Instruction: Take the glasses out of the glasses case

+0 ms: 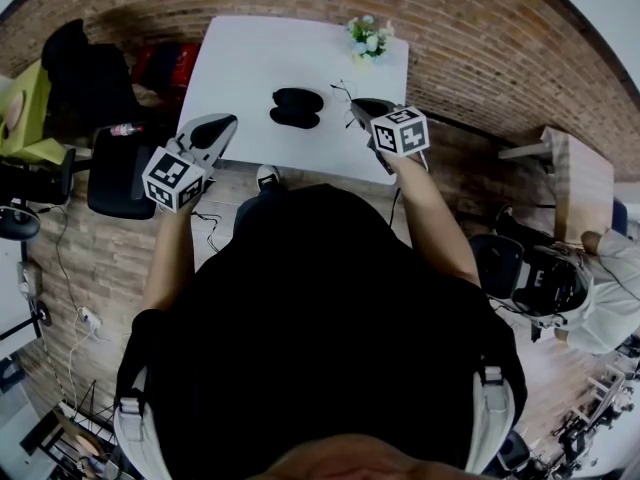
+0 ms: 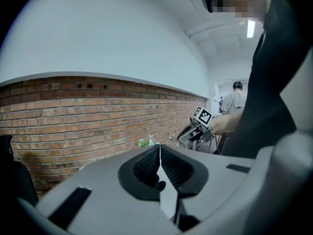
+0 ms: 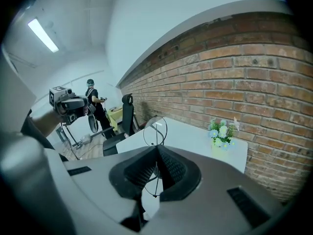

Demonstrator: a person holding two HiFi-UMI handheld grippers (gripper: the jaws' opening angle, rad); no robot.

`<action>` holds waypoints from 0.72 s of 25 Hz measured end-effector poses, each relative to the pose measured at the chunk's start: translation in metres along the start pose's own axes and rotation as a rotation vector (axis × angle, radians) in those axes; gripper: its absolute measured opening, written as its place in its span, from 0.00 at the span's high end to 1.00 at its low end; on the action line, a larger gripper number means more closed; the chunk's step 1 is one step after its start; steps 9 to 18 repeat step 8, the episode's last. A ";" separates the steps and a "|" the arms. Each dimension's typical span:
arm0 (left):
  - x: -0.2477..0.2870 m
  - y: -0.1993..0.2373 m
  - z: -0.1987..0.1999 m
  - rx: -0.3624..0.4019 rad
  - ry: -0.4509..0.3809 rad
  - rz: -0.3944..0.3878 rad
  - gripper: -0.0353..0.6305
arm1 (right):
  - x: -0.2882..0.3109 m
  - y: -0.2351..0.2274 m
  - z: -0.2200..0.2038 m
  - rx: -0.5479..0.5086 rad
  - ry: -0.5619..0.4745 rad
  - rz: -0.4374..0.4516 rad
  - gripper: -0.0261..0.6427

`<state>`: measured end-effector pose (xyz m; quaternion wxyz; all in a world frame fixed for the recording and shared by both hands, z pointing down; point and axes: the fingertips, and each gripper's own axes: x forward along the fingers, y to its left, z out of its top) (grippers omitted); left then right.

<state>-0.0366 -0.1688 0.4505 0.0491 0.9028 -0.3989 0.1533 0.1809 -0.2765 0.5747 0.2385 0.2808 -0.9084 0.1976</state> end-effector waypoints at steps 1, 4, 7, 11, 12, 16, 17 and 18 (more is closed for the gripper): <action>0.001 -0.002 0.000 0.000 -0.001 -0.002 0.93 | -0.002 0.000 -0.001 -0.010 0.004 -0.007 0.92; 0.003 -0.005 0.001 0.003 0.000 -0.003 0.93 | -0.006 -0.001 -0.004 -0.028 0.012 -0.019 0.92; 0.003 -0.005 0.003 0.005 0.001 0.001 0.93 | -0.009 0.001 -0.003 -0.033 0.012 -0.021 0.92; 0.003 -0.004 0.003 0.005 0.000 0.002 0.93 | -0.009 0.002 -0.002 -0.034 0.011 -0.020 0.92; 0.003 -0.004 0.003 0.005 0.000 0.002 0.93 | -0.009 0.002 -0.002 -0.034 0.011 -0.020 0.92; 0.003 -0.004 0.003 0.005 0.000 0.002 0.93 | -0.009 0.002 -0.002 -0.034 0.011 -0.020 0.92; 0.003 -0.004 0.003 0.005 0.000 0.002 0.93 | -0.009 0.002 -0.002 -0.034 0.011 -0.020 0.92; 0.003 -0.004 0.003 0.005 0.000 0.002 0.93 | -0.009 0.002 -0.002 -0.034 0.011 -0.020 0.92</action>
